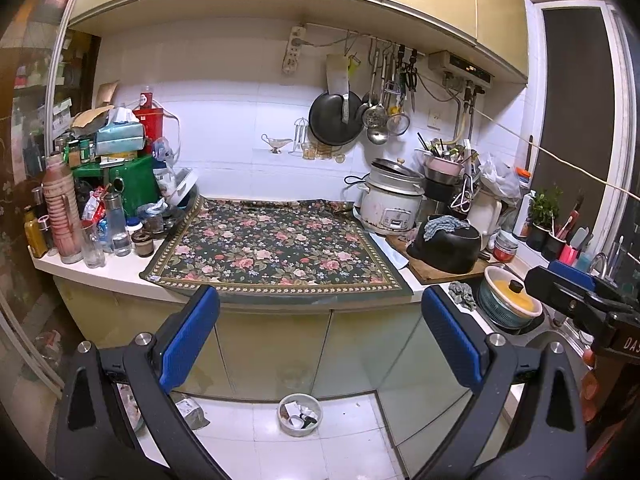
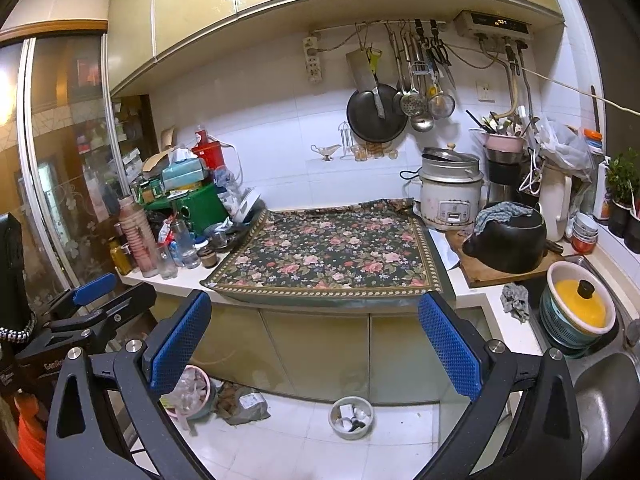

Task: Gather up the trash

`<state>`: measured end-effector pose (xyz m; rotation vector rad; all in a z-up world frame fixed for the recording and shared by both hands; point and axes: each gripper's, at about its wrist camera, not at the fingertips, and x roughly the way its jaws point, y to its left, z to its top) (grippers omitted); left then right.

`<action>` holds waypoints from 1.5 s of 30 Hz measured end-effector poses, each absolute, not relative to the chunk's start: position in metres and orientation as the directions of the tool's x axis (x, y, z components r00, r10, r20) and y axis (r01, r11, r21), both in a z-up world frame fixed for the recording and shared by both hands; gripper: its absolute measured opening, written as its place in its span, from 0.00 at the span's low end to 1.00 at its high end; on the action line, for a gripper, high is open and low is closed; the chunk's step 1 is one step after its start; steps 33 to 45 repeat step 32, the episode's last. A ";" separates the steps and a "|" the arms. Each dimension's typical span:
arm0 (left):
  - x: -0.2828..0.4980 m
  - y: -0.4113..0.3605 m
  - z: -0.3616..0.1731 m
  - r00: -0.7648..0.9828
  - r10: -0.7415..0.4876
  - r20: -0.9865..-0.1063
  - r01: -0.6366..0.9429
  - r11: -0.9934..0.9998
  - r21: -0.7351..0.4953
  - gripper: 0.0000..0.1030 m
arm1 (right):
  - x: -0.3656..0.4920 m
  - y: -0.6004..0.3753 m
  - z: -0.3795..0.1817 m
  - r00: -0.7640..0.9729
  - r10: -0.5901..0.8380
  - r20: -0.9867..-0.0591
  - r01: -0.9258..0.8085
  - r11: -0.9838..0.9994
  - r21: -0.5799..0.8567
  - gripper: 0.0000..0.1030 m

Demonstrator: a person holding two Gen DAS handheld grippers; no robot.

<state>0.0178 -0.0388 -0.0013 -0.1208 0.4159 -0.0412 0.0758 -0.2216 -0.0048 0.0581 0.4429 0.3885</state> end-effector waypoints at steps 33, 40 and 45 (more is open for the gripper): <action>0.073 -0.039 -0.004 0.904 -0.044 -0.424 -0.005 0.993 -0.114 0.98 | 0.133 -0.219 -0.009 0.806 0.414 -0.424 -0.385 0.909 0.157 1.00; 0.073 -0.039 -0.004 0.904 -0.044 -0.424 -0.005 0.993 -0.114 0.98 | 0.133 -0.219 -0.009 0.806 0.414 -0.424 -0.385 0.909 0.157 1.00; 0.073 -0.039 -0.004 0.904 -0.044 -0.424 -0.005 0.993 -0.114 0.98 | 0.133 -0.219 -0.009 0.806 0.414 -0.424 -0.385 0.909 0.157 1.00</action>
